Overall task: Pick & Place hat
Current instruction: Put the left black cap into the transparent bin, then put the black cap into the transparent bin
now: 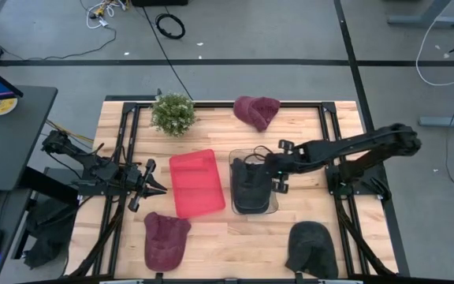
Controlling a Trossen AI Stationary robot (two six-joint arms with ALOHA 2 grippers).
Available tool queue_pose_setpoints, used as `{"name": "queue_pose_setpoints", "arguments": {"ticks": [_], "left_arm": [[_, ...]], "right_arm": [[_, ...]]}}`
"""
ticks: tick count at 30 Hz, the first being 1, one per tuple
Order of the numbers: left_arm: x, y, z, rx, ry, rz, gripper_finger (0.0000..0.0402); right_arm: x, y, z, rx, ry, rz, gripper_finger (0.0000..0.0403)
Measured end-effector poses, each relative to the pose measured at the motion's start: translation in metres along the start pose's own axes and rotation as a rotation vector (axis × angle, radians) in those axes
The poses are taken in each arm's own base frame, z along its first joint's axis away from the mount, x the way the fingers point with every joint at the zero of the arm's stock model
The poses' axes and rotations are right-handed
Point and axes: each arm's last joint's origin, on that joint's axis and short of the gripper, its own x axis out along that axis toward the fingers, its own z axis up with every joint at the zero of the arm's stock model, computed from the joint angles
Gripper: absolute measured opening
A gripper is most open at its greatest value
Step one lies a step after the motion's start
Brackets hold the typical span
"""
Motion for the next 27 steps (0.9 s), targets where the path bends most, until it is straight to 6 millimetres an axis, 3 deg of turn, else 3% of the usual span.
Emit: {"name": "queue_pose_setpoints", "arguments": {"ticks": [6, 11, 16, 27], "left_arm": [[0.000, 0.000, 0.000, 0.000, 0.000, 0.000, 0.0044], [0.000, 0.000, 0.000, 0.000, 0.000, 0.000, 0.0044], [0.000, 0.000, 0.000, 0.000, 0.000, 0.000, 0.0044], [0.000, 0.000, 0.000, 0.000, 0.000, 0.000, 0.0044]], "right_arm": [[-0.029, 0.011, -0.007, -0.004, -0.123, 0.038, 0.0100], [-0.031, 0.018, -0.008, -0.003, -0.142, 0.061, 0.0100], [-0.033, 0.030, -0.014, -0.016, -0.070, 0.198, 0.0100], [-0.052, 0.077, -0.043, -0.064, -0.007, 0.342, 0.0100]]}}
